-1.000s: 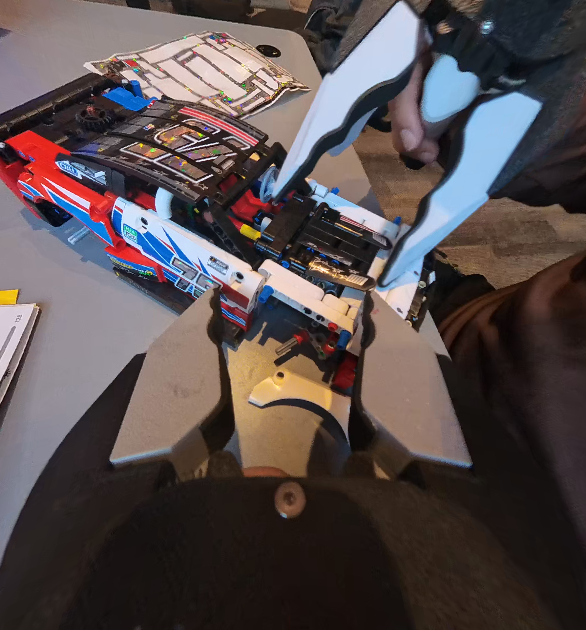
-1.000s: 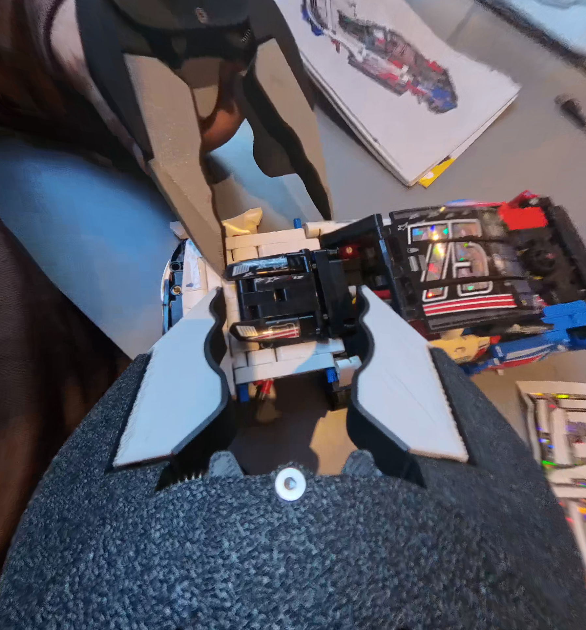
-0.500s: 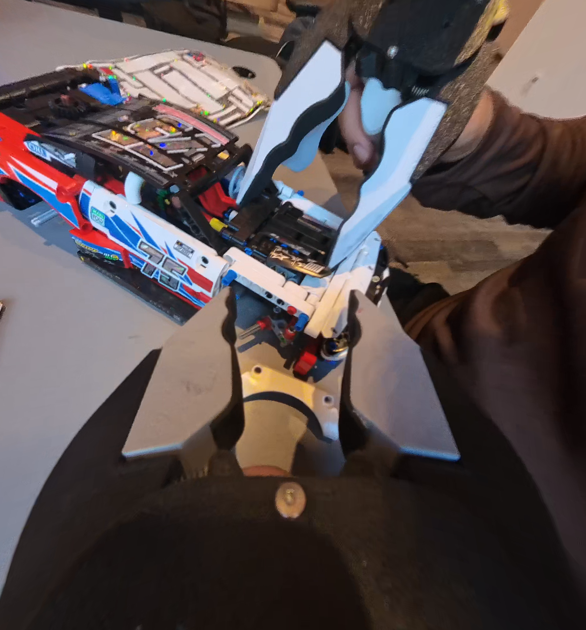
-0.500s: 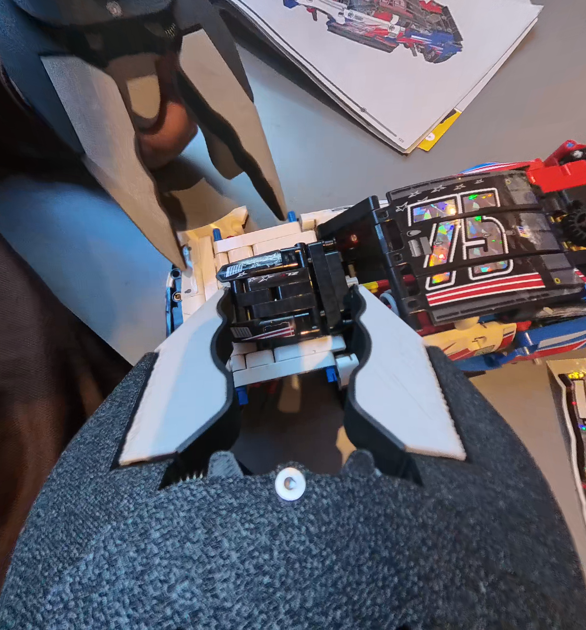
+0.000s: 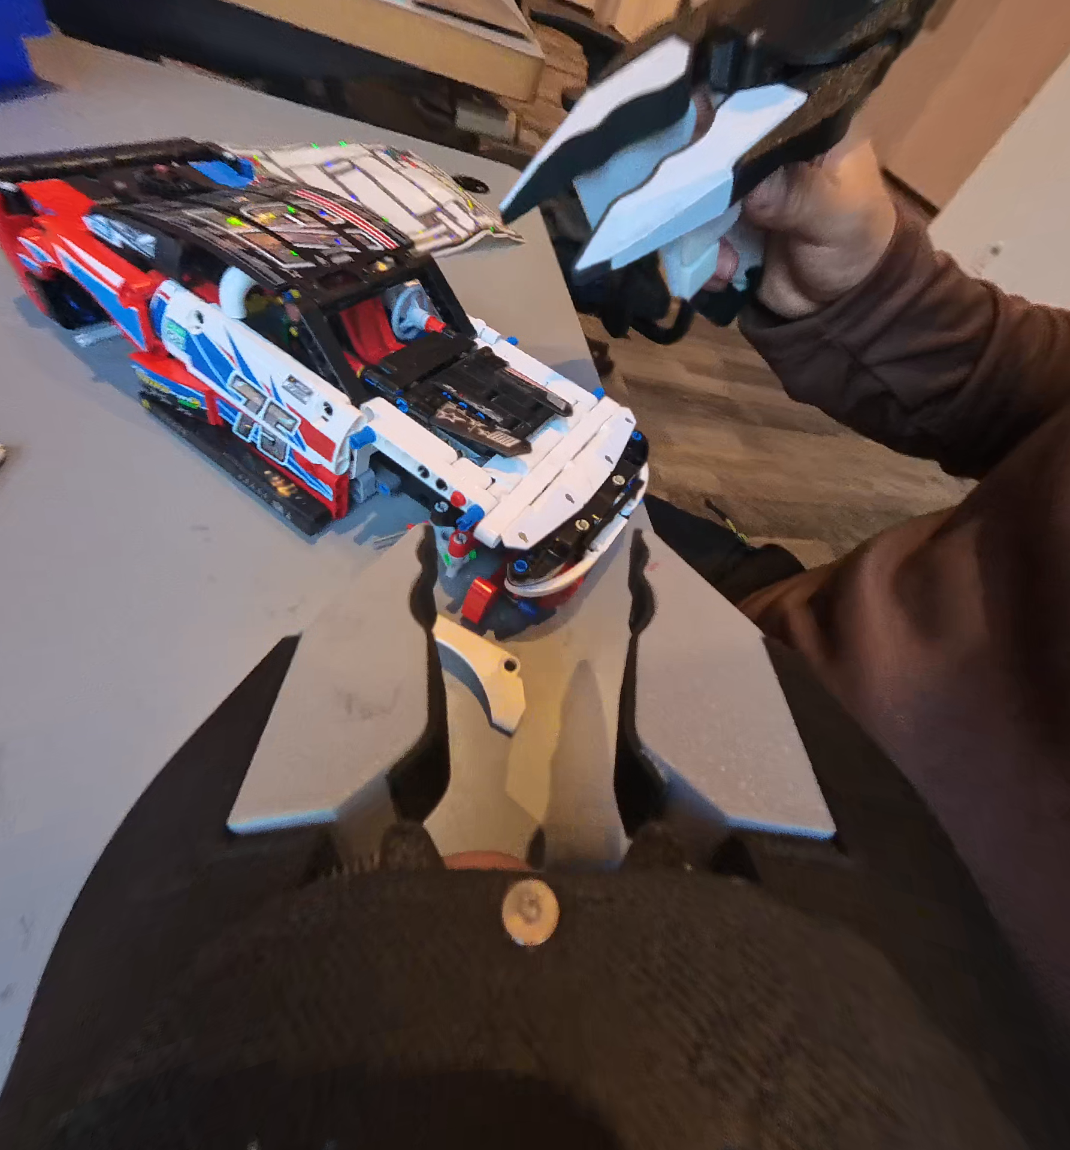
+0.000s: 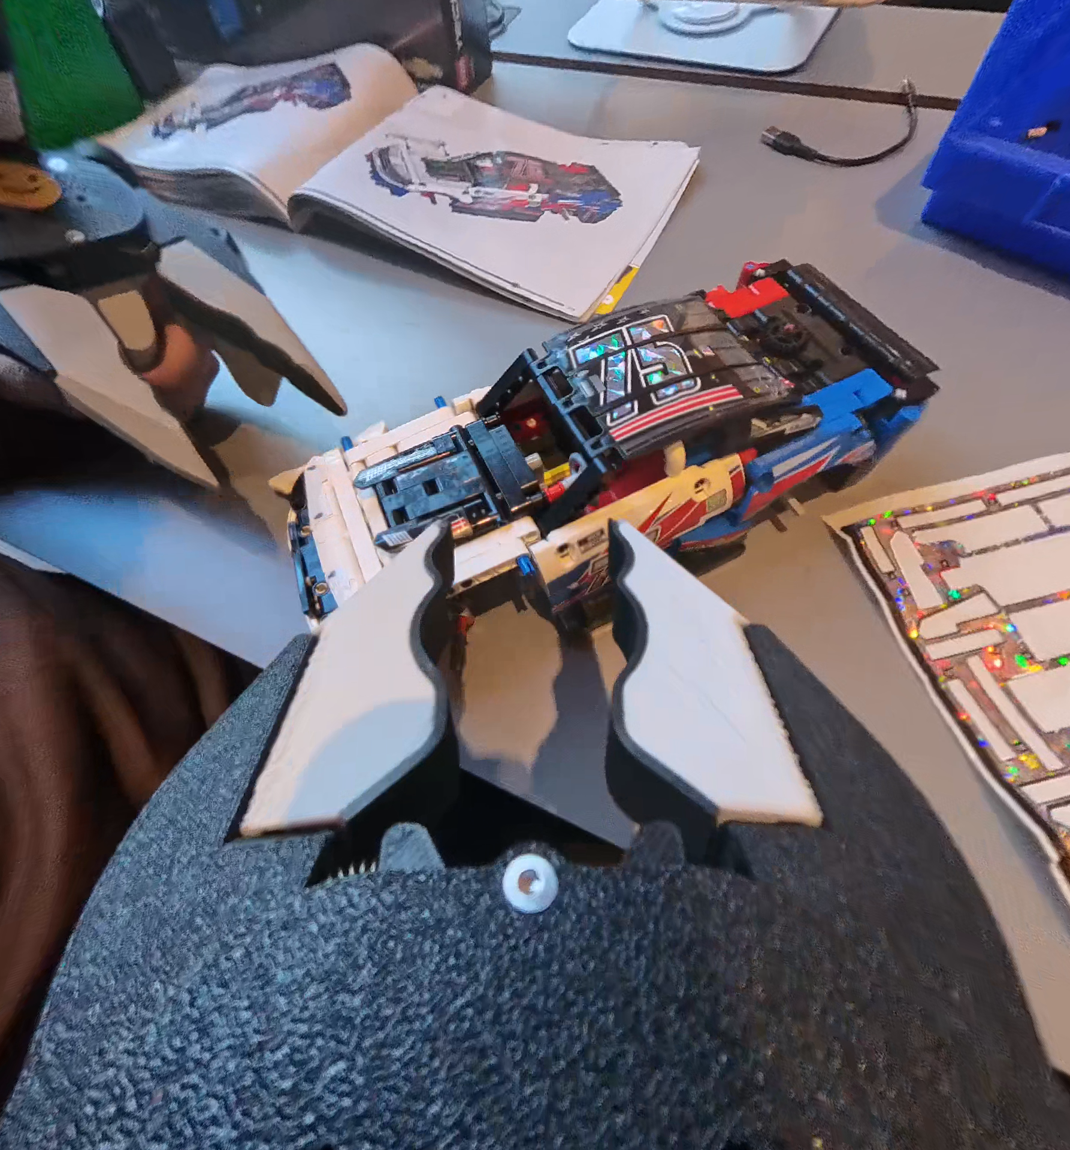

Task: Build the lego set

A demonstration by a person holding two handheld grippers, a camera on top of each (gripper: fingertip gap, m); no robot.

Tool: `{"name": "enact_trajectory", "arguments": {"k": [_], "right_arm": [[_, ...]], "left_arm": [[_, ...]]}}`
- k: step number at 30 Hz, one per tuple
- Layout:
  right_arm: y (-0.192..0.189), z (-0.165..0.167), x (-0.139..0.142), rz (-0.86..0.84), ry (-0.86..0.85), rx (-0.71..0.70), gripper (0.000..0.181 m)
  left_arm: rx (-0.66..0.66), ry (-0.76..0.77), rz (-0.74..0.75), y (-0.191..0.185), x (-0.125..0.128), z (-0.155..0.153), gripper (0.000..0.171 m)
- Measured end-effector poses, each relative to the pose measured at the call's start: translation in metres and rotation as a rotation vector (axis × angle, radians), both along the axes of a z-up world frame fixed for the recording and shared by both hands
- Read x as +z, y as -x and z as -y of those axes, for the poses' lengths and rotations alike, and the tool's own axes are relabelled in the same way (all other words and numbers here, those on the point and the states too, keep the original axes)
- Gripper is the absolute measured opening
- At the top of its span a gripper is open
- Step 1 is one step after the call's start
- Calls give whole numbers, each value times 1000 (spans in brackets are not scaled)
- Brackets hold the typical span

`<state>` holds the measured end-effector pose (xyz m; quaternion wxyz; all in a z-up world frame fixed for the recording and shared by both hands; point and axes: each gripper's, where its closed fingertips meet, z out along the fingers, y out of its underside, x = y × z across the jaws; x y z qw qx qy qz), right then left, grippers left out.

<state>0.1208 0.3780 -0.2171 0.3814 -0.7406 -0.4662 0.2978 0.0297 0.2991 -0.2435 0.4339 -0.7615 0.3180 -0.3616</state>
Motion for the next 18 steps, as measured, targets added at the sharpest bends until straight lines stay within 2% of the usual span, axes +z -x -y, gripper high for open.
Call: {"name": "enact_trajectory", "arguments": {"k": [6, 13, 18], "right_arm": [[-10, -7, -5, -124, 60, -63, 49], [-15, -32, 10, -351, 141, -138, 54], [-16, -60, 16, -464, 118, -208, 60]], "left_arm": [[104, -44, 53, 25, 10, 7, 56], [114, -44, 101, 34, 16, 9, 53], [125, -21, 91, 35, 12, 8, 51]]}}
